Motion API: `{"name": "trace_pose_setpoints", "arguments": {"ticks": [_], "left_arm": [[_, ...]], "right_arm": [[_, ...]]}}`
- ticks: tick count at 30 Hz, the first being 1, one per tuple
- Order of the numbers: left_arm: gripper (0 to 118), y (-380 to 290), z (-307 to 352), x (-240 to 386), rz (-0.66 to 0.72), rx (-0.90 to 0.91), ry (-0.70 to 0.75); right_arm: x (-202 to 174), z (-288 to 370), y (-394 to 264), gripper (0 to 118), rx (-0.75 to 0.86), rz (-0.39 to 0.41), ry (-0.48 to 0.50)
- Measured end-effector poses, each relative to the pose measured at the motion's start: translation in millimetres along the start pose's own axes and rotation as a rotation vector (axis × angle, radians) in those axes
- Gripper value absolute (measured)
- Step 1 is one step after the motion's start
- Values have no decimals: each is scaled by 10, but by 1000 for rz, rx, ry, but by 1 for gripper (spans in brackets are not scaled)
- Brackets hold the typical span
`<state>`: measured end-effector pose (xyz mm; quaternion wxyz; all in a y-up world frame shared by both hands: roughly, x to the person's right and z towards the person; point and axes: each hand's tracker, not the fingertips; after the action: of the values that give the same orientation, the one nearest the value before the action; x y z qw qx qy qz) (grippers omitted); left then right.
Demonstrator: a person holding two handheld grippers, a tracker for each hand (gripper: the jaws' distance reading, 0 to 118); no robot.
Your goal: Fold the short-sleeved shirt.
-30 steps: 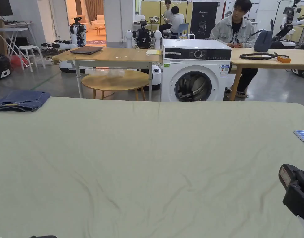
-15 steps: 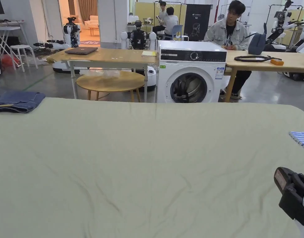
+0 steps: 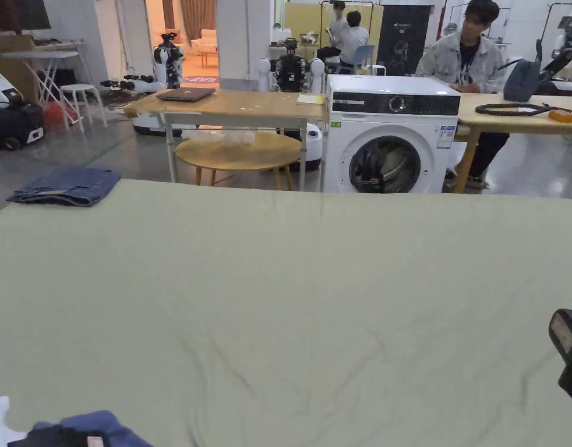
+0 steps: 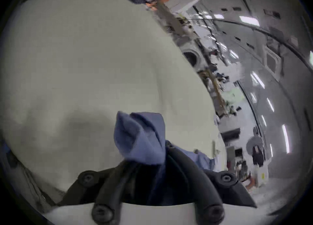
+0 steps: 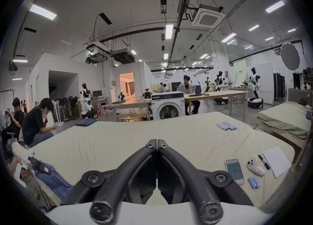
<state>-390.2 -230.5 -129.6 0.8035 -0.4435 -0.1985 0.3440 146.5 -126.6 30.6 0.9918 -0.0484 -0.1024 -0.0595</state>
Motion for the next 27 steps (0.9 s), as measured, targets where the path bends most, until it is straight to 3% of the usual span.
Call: {"name": "trace_pose_setpoints", "arguments": {"ticks": [1,2,6,9,10,11,13,14,16,18,19,20,22,23,25,27], "left_arm": [[3,-20,-117,180,-50,-37,-78],[3,-88,-254,384,-91,-87,-68],[3,-421,-963,892,-356,-179,124],[8,-691,-1502,991,-436,-301,124],[23,-770,-1626,1025,-433,-331,118],[46,-816,-1683,1042,-411,-331,73],[76,-855,-1674,1117,-330,-338,-77],[83,-829,-1620,1136,-285,-304,-132],[83,-784,-1428,1220,-271,-187,-230],[82,-758,-1200,1279,-304,-6,-192],[81,-767,-1118,1281,-333,65,-103],[64,-797,-1091,1284,-392,91,-2],[6,-988,-1160,1318,-590,141,197],[0,-1102,-1217,1293,-658,143,270],[0,-1299,-1444,1264,-712,-13,256],[0,-1535,-1665,1221,-639,-106,143]], "right_arm": [[-7,3,4,0,1,5,8],[-10,14,9,0,3,7,13],[31,91,23,0,26,2,12],[97,168,17,0,31,12,5],[117,195,7,0,32,24,-6],[143,222,0,0,33,27,-13],[209,262,-8,0,32,18,-15],[240,276,-13,0,30,14,-18],[291,296,-23,0,30,13,-28],[338,307,-28,0,31,4,-36],[357,311,-34,0,33,-2,-39],[370,309,-41,0,34,-6,-41],[387,301,-55,0,32,-15,-41],[391,297,-63,0,32,-20,-38],[387,283,-77,0,29,-27,-33],[377,274,-90,0,25,-29,-28]]}}
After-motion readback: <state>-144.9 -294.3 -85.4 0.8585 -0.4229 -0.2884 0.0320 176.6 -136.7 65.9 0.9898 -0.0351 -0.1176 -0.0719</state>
